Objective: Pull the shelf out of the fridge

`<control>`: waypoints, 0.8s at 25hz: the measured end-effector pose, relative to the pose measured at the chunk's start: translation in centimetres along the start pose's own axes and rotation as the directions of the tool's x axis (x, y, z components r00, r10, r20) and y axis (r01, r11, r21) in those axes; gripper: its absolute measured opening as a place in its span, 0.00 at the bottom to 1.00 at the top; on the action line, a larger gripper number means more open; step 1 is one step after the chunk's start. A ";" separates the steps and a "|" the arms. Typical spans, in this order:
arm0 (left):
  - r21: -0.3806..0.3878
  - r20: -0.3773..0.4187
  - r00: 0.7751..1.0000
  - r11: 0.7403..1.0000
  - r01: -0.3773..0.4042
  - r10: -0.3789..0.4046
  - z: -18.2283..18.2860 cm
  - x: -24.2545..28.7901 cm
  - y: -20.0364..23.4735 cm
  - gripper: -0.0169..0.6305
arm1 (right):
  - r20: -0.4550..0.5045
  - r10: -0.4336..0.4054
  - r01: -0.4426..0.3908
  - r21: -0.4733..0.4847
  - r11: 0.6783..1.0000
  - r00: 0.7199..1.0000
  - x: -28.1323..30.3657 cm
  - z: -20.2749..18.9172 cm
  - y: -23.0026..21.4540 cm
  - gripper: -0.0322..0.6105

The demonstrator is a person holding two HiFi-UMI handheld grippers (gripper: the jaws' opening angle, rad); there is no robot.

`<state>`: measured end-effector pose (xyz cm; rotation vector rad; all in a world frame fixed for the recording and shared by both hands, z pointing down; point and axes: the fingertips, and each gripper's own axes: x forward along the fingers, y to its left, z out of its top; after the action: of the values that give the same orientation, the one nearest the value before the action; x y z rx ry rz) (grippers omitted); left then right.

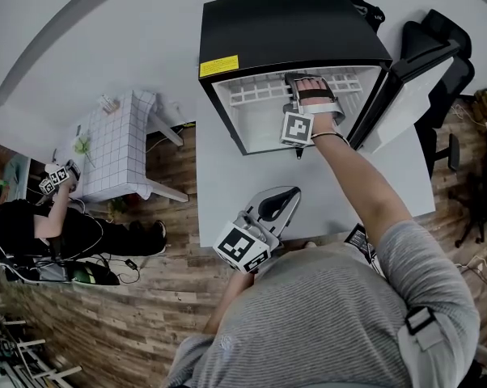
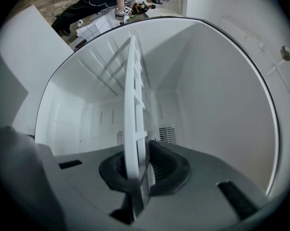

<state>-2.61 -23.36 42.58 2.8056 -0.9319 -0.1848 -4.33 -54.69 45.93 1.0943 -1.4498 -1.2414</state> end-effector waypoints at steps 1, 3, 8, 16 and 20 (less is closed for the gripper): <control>0.000 0.003 1.000 1.000 -0.006 0.006 0.0 -0.1 0.1 0.05 | 0.002 0.001 -0.001 0.001 1.000 1.000 -0.2 0.0 0.0 0.10; 0.000 0.010 1.000 1.000 -0.017 0.017 0.1 -0.3 0.4 0.05 | 0.017 0.012 -0.013 0.030 0.999 1.000 -0.7 0.5 -0.1 0.10; -0.002 0.025 0.999 1.000 -0.023 0.023 0.6 -0.3 0.7 0.04 | 0.023 0.008 -0.009 0.038 0.999 1.000 -1.4 0.7 -0.5 0.10; 0.013 -0.012 0.997 0.997 0.075 -0.075 0.0 0.4 -1.1 0.04 | 0.020 0.040 -0.041 0.044 0.998 0.999 -2.9 0.7 0.4 0.10; 0.007 -0.055 0.988 0.990 0.144 -0.144 -0.8 -0.1 -2.2 0.04 | -0.005 0.055 -0.055 0.001 0.998 0.998 -3.7 0.1 0.8 0.10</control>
<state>-1.31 -21.48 42.94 2.8733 -0.7209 -0.1229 -3.77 -50.99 46.39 1.0507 -1.4667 -1.1984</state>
